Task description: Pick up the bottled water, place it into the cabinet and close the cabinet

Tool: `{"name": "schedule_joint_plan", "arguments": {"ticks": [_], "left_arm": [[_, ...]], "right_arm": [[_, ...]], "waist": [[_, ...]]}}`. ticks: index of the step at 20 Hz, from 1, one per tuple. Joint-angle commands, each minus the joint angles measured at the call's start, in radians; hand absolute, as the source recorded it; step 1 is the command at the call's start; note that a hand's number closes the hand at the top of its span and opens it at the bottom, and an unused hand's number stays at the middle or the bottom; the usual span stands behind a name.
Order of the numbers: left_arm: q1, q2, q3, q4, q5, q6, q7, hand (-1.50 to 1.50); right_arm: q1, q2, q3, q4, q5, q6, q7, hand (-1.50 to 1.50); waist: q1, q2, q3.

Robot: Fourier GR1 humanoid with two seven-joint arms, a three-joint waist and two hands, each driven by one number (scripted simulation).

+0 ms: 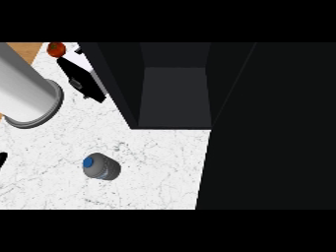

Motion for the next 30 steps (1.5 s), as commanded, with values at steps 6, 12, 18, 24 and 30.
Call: {"name": "schedule_joint_plan", "arguments": {"ticks": [6, 12, 18, 24, 30], "left_arm": [[0.022, -0.004, 0.014, -0.055, 0.04, -0.056, -0.029, -1.5], [0.004, -0.034, 0.023, 0.092, -0.003, -0.093, -0.133, -1.5], [-0.061, -0.087, -0.083, 0.23, -0.163, -0.03, -0.205, -1.5], [-0.123, -0.088, -0.042, 0.379, -0.206, -0.032, -0.285, -1.5], [-0.129, -0.088, -0.047, 0.572, -0.228, -0.063, -0.435, -1.5]], "right_arm": [[-0.004, -0.061, 0.08, -0.15, 0.167, -0.058, 0.107, -1.5], [-0.031, -0.071, 0.079, -0.065, 0.15, -0.08, 0.025, -1.5], [0.014, -0.125, 0.168, -0.125, 0.193, -0.114, 0.046, -1.5], [-0.058, -0.098, 0.201, -0.065, 0.243, -0.179, 0.078, -1.5], [-0.094, -0.102, 0.196, -0.084, 0.239, -0.214, 0.098, -1.5]], "waist": [[-0.004, 0.001, -0.001], [-0.004, 0.005, 0.0], [-0.02, 0.004, 0.0], [-0.017, 0.006, 0.0], [-0.014, 0.006, -0.001]]}}
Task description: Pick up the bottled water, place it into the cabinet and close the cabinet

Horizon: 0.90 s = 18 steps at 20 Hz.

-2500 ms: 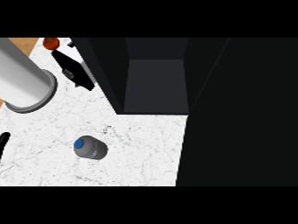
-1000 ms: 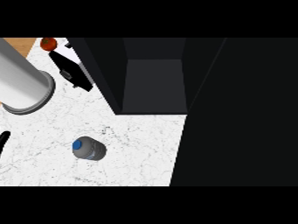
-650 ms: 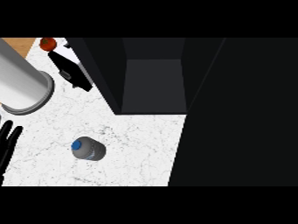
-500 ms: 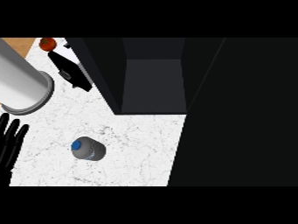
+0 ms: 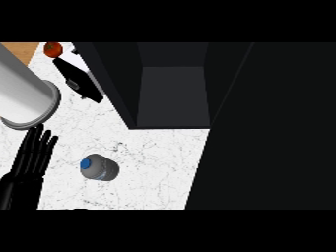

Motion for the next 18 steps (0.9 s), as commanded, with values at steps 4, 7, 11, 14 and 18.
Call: {"name": "schedule_joint_plan", "arguments": {"ticks": [4, 7, 11, 14, 18], "left_arm": [[-0.068, -0.007, 0.008, 0.24, -0.046, -0.015, -0.162, -1.5], [-0.096, -0.011, -0.01, 0.3, -0.062, -0.015, -0.188, -1.5], [-0.086, -0.011, -0.013, 0.444, -0.082, -0.019, -0.319, -1.5], [-0.102, -0.011, -0.069, 0.425, -0.075, 0.015, -0.285, -1.5], [-0.142, -0.011, -0.059, 0.53, -0.079, 0.037, -0.352, -1.5]], "right_arm": [[0.017, -0.056, 0.028, -0.086, 0.128, -0.015, 0.016, -1.5], [0.01, -0.08, -0.023, -0.105, 0.063, -0.001, 0.032, -1.5], [0.024, -0.113, -0.035, -0.177, 0.066, -0.015, 0.079, -1.5], [-0.011, -0.04, 0.09, -0.08, 0.194, -0.077, 0.061, -1.5], [0.0, -0.092, 0.02, -0.11, 0.118, -0.056, 0.035, -1.5]], "waist": [[-0.004, 0.0, 0.0], [0.002, 0.001, 0.001], [-0.006, 0.0, 0.0], [0.001, -0.001, 0.0], [-0.001, 0.001, 0.001]]}}
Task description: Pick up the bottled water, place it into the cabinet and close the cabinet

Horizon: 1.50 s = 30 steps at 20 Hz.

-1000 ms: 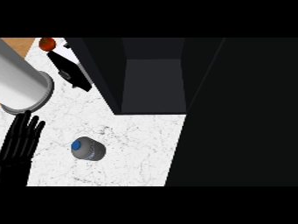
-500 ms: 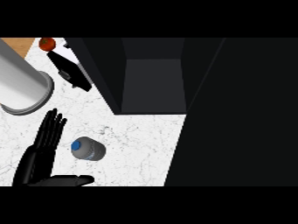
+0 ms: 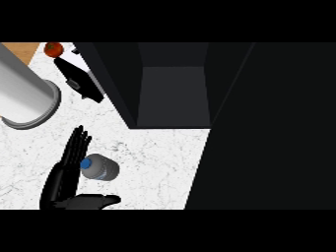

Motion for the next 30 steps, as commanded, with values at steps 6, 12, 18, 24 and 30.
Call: {"name": "schedule_joint_plan", "arguments": {"ticks": [6, 12, 18, 24, 30], "left_arm": [[-0.026, -0.001, -0.027, 0.142, 0.008, 0.061, -0.107, -1.5], [-0.163, 0.002, 0.026, 0.43, -0.004, 0.094, -0.259, -1.5], [-0.125, 0.018, 0.029, 0.433, 0.033, 0.066, -0.287, -1.5], [-0.163, 0.02, 0.062, 0.621, 0.058, -0.002, -0.47, -1.5], [-0.242, 0.053, 0.085, 0.681, 0.117, -0.08, -0.474, -1.5]], "right_arm": [[0.089, -0.07, 0.061, -0.082, 0.105, -0.022, -0.045, -1.5], [0.022, -0.046, 0.054, -0.056, 0.102, -0.043, -0.029, -1.5], [0.046, -0.084, 0.02, -0.068, 0.062, -0.033, -0.035, -1.5], [0.037, -0.109, 0.041, -0.072, 0.071, -0.054, -0.036, -1.5], [0.041, -0.084, 0.121, -0.068, 0.141, -0.102, -0.004, -1.5]], "waist": [[0.0, -0.001, 0.001], [-0.004, 0.001, 0.0], [0.004, 0.0, 0.001], [-0.002, 0.001, 0.0], [-0.003, 0.0, 0.0]]}}
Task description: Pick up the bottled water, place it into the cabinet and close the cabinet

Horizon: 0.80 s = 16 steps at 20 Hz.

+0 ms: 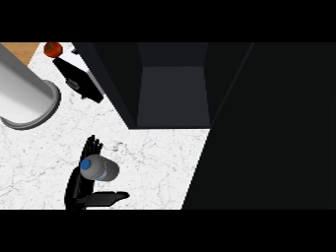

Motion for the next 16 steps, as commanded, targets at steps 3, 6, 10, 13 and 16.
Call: {"name": "schedule_joint_plan", "arguments": {"ticks": [3, 6, 10, 13, 16], "left_arm": [[-0.071, -0.017, 0.017, 0.041, 0.042, -0.048, -0.001, 1.5], [-0.01, 0.002, 0.02, 0.059, 0.058, -0.109, -0.048, 1.5], [-0.086, -0.022, 0.0, 0.115, 0.08, -0.073, -0.078, 1.5], [-0.069, 0.002, 0.032, 0.077, 0.108, -0.153, -0.03, 1.5], [-0.047, -0.022, -0.042, 0.098, 0.122, -0.112, -0.111, 1.5]], "right_arm": [[0.026, -0.055, -0.011, -0.182, 0.08, 0.012, 0.086, -1.5], [-0.012, -0.031, -0.049, -0.129, 0.061, 0.008, 0.081, -1.5], [0.005, -0.012, 0.003, -0.062, 0.068, -0.001, 0.015, -1.5], [-0.035, 0.0, 0.016, -0.076, 0.111, -0.015, 0.091, -1.5], [0.005, -0.048, -0.044, -0.073, 0.021, 0.01, 0.002, -1.5]], "waist": [[-0.002, 0.0, 0.0], [0.005, 0.001, 0.0], [0.002, 0.001, 0.001], [0.006, 0.0, 0.0], [0.005, 0.001, 0.001]]}}
